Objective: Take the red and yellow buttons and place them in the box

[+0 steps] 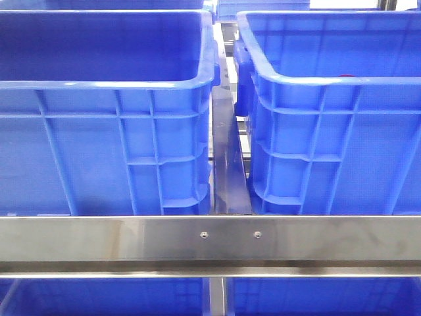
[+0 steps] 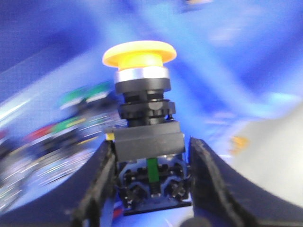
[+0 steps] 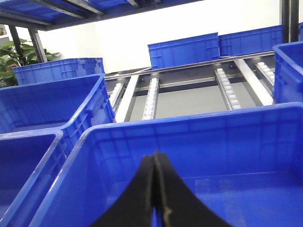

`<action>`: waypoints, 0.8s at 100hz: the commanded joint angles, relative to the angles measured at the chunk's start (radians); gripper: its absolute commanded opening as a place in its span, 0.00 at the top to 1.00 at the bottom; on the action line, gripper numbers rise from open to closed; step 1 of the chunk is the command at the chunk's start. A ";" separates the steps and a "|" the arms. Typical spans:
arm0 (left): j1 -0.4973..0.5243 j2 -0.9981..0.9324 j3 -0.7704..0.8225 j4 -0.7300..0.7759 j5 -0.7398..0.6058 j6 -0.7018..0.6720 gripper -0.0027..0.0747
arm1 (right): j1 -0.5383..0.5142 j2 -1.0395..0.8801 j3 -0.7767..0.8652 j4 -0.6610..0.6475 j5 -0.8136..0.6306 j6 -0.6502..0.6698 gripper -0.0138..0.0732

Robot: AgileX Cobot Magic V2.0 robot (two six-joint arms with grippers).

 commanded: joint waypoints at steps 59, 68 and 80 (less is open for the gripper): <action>-0.226 -0.036 -0.033 -0.023 -0.074 -0.001 0.99 | -0.004 0.000 -0.027 0.010 0.172 -0.007 0.25; -0.226 -0.036 -0.033 -0.023 -0.074 -0.001 0.99 | -0.004 0.001 -0.027 0.064 0.250 -0.007 0.22; -0.226 -0.036 -0.033 -0.023 -0.074 -0.001 0.99 | -0.004 0.018 -0.027 0.218 0.382 -0.006 0.23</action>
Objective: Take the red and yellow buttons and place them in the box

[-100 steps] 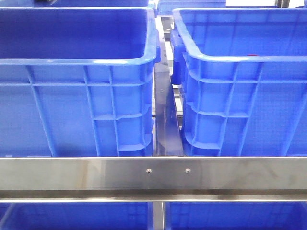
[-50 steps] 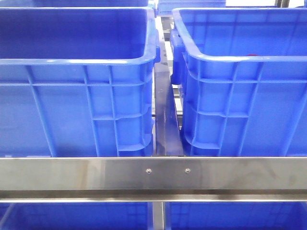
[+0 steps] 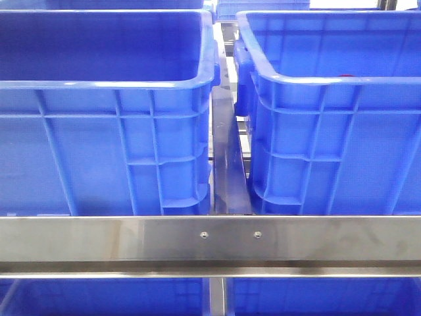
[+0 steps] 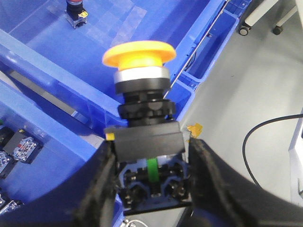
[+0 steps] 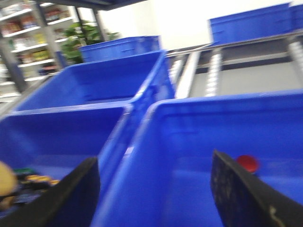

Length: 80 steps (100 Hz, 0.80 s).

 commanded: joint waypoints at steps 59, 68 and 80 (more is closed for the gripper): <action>-0.007 -0.028 -0.033 -0.020 -0.065 -0.001 0.99 | -0.004 0.376 -0.086 0.433 0.756 0.110 0.23; -0.007 -0.028 -0.033 -0.020 -0.065 -0.001 0.99 | -0.004 0.407 -0.112 0.433 0.797 0.124 0.23; -0.007 -0.028 -0.033 -0.020 -0.065 -0.001 0.99 | -0.004 0.434 -0.143 0.433 0.802 0.130 0.23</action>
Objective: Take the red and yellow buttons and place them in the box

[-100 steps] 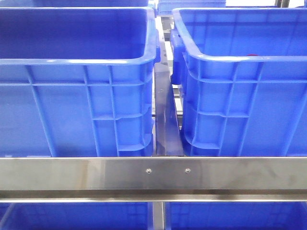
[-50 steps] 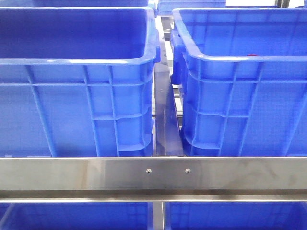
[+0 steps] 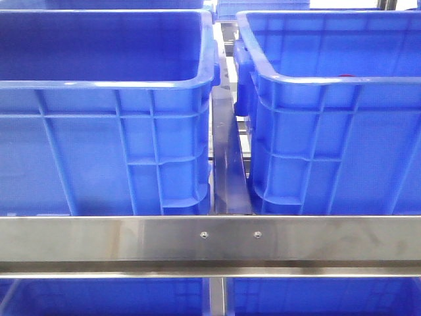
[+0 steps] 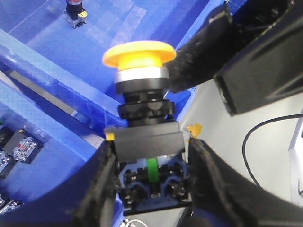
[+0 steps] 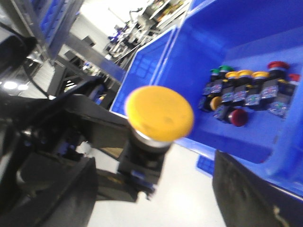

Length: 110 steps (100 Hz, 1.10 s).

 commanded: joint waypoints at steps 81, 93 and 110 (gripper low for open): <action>-0.007 -0.028 -0.033 -0.020 -0.063 -0.001 0.99 | -0.002 0.179 -0.183 0.139 0.156 0.016 0.71; -0.007 -0.028 -0.033 -0.020 -0.050 -0.001 0.97 | -0.002 0.179 -0.183 0.139 0.156 0.016 0.73; -0.007 -0.028 -0.033 -0.020 -0.036 -0.001 0.72 | -0.002 0.179 -0.183 0.139 0.156 0.016 0.73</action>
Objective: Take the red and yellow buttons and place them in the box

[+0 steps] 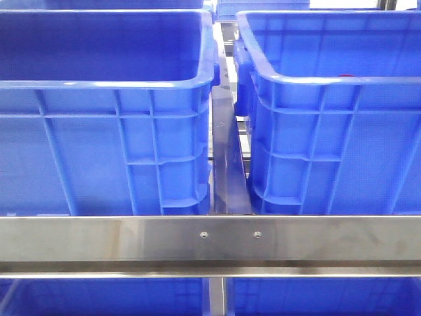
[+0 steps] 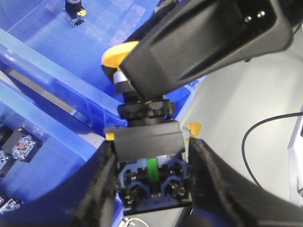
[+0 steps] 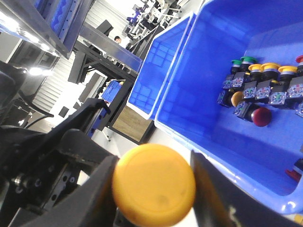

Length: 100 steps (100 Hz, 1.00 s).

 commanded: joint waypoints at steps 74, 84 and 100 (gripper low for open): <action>0.100 -0.124 0.011 0.024 -0.089 -0.083 0.30 | -0.004 -0.022 -0.057 0.149 -0.109 -0.073 0.73; 0.169 -0.174 0.069 0.024 -0.109 -0.103 0.30 | -0.004 -0.022 -0.056 0.149 -0.130 -0.075 0.73; 0.306 -0.293 0.191 0.024 -0.155 -0.122 0.30 | -0.004 -0.022 -0.056 0.149 -0.131 -0.080 0.73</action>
